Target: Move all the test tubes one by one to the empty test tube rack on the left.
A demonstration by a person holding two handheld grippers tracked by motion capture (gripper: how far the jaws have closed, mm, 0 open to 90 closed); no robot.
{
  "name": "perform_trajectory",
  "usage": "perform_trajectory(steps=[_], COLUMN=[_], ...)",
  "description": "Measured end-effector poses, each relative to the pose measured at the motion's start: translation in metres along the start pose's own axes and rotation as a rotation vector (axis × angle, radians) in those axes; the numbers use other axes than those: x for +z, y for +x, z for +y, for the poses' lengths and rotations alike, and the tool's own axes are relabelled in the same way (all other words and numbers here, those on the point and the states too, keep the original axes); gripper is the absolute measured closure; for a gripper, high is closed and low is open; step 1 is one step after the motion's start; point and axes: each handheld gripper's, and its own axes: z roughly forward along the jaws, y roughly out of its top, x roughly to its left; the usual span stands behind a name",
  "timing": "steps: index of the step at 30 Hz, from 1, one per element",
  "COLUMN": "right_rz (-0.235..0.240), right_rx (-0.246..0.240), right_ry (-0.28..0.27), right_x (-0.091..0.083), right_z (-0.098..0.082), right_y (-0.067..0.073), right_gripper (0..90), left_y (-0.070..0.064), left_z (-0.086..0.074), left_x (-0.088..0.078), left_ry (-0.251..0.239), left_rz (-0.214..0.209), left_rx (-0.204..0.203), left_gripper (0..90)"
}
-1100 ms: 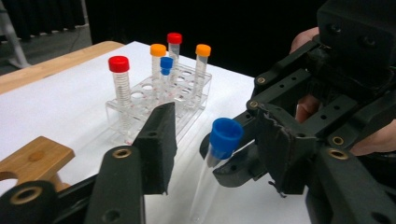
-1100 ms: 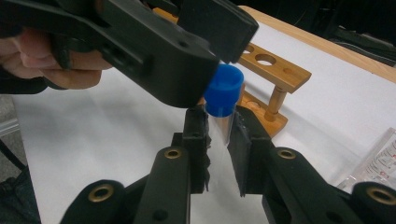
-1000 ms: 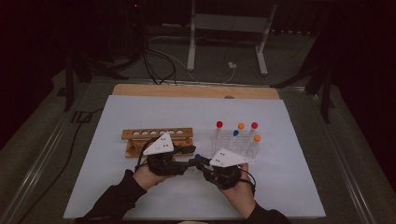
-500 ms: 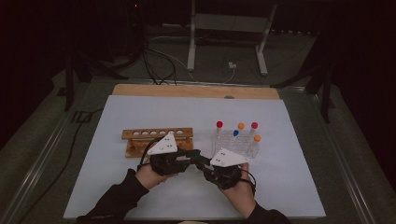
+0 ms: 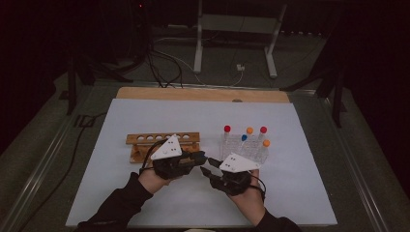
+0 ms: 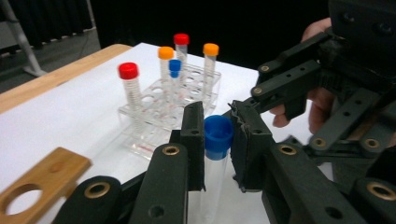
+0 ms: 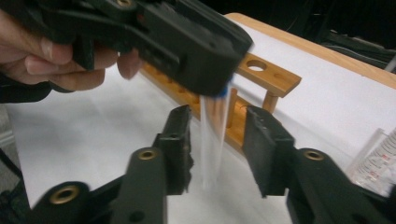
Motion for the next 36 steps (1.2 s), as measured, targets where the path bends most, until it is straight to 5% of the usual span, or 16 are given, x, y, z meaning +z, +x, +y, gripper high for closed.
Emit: perform_trajectory(steps=[17,27,36], right_rz=[-0.008,-0.027,0.011], right_rx=[0.034,0.044,0.033], right_ry=[-0.038,-0.065,-0.085], right_x=[-0.002,-0.004,-0.008], right_z=[0.000,0.001,0.001], right_y=[-0.005,-0.006,-0.006], right_gripper=[30.1,3.1,0.0], left_y=[0.032,0.050,0.066], left_z=[0.024,0.038,0.043], left_x=[-0.022,-0.028,-0.023], left_ry=[-0.037,-0.042,-0.032], left_rz=[0.129,0.192,0.243], left_rx=[0.021,0.031,0.038], left_gripper=[77.5,77.4,77.4])
